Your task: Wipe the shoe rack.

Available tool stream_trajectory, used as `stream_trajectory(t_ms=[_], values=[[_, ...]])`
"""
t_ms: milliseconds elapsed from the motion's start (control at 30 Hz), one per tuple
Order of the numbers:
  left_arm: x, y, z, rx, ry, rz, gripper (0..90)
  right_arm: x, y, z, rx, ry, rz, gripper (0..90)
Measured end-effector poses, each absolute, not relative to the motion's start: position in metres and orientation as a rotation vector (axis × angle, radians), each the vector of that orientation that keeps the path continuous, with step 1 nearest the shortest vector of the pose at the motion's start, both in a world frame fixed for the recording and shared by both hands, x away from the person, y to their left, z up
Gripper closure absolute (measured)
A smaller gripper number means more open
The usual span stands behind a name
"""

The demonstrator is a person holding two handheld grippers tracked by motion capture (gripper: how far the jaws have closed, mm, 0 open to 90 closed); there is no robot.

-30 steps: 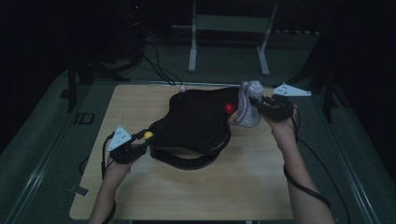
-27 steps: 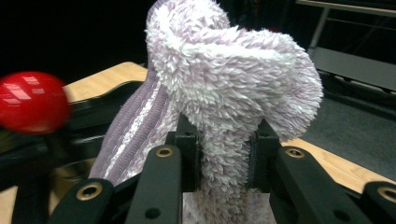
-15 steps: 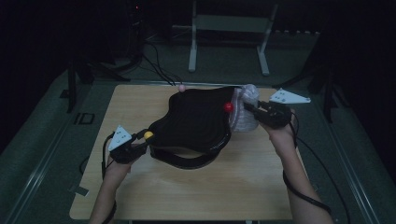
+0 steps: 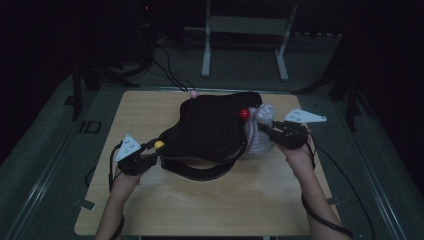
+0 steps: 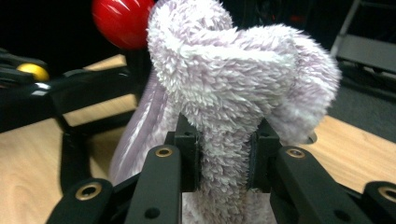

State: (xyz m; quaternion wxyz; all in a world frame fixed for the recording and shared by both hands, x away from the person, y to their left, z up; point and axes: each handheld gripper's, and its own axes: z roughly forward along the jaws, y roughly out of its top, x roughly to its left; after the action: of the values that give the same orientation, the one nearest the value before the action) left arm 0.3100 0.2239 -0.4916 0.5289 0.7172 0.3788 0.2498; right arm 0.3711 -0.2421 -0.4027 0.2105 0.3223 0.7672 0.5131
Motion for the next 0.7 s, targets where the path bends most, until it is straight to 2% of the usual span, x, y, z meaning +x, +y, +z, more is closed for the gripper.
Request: stream_trajectory(t_ms=[200,367,533,700], values=[[0.310,0.223,-0.491,1.716,0.906,0.602,59.0,0.345,-0.255,-0.377,0.778,2.136,1.565,71.3],[0.310,0.223,-0.491,1.718,0.909,0.608,59.0,0.330,-0.244,-0.358,0.622,2.197,1.688,71.2],[0.309,0.223,-0.491,1.720,0.910,0.610,59.0,0.336,-0.222,-0.371,0.626,2.249,1.584,71.5],[0.309,0.222,-0.491,1.713,0.915,0.613,59.0,0.343,-0.223,-0.382,0.709,2.242,1.553,71.8]])
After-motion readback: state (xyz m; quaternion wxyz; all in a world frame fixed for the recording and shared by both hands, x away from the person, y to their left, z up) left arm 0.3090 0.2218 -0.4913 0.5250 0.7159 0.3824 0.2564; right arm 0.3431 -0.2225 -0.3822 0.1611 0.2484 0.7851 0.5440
